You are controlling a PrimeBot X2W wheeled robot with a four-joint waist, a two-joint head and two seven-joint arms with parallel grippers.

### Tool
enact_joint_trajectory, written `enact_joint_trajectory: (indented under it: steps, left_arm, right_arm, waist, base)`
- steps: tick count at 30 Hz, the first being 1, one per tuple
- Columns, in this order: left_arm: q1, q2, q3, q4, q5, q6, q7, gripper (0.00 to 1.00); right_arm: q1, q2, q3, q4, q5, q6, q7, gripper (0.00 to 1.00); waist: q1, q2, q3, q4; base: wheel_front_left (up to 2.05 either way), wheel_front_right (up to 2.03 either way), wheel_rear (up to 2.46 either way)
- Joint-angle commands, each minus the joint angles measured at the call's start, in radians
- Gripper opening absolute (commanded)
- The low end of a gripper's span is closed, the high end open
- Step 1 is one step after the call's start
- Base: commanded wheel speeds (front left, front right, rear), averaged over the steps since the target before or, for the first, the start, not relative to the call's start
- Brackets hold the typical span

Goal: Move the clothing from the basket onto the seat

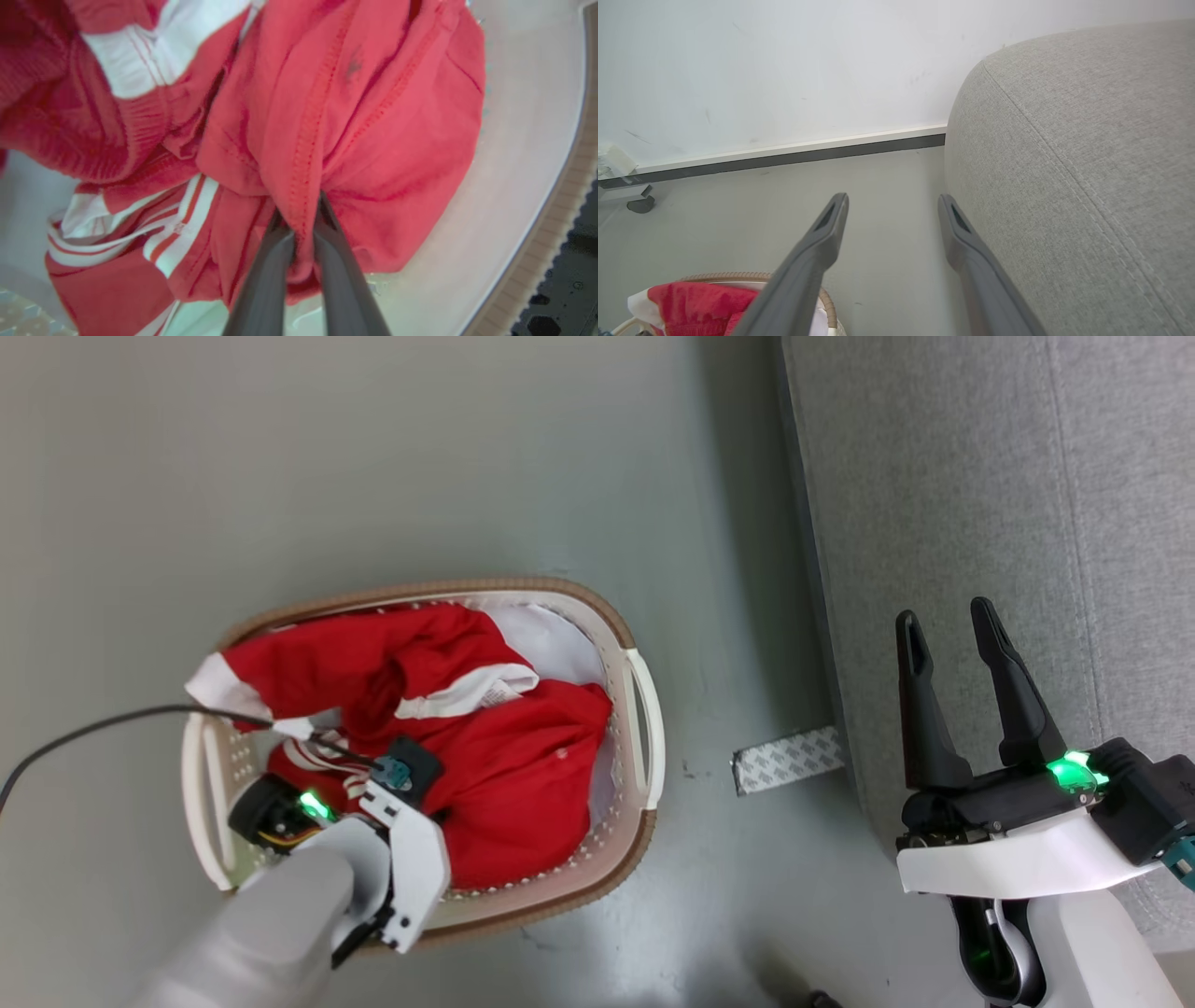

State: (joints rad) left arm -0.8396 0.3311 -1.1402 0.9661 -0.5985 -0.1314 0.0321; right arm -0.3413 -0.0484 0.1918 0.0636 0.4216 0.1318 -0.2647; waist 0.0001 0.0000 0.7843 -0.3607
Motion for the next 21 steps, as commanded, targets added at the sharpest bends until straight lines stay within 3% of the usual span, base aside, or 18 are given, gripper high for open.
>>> enact_joint_trajectory:
  steps: [1,11,21]
  left_arm:
    - [0.011,-0.006,0.002,0.003,-0.032,0.002,-0.024,0.0]
    - [0.122,-0.059,0.014,-0.032,-0.159,0.002,-0.159,0.0]
    - [0.241,-0.075,0.0,-0.156,-0.254,0.003,-0.186,0.0]
  right_arm:
    - [-0.004,-0.004,-0.004,0.006,-0.006,-0.002,0.0,1.0]
    - [0.053,-0.004,-0.034,0.056,-0.03,-0.002,0.0,1.0]
    - [0.18,-0.004,-0.073,0.124,-0.073,-0.002,0.0,1.0]
  waist:
    - [-0.0001,0.0,-0.021,0.01]
    - [-0.0001,0.0,-0.256,0.089]
    - [-0.0001,0.0,-0.578,0.187]
  base:
    - [0.0,0.0,0.0]
    - [0.0,0.0,0.0]
    - [0.0,0.0,0.0]
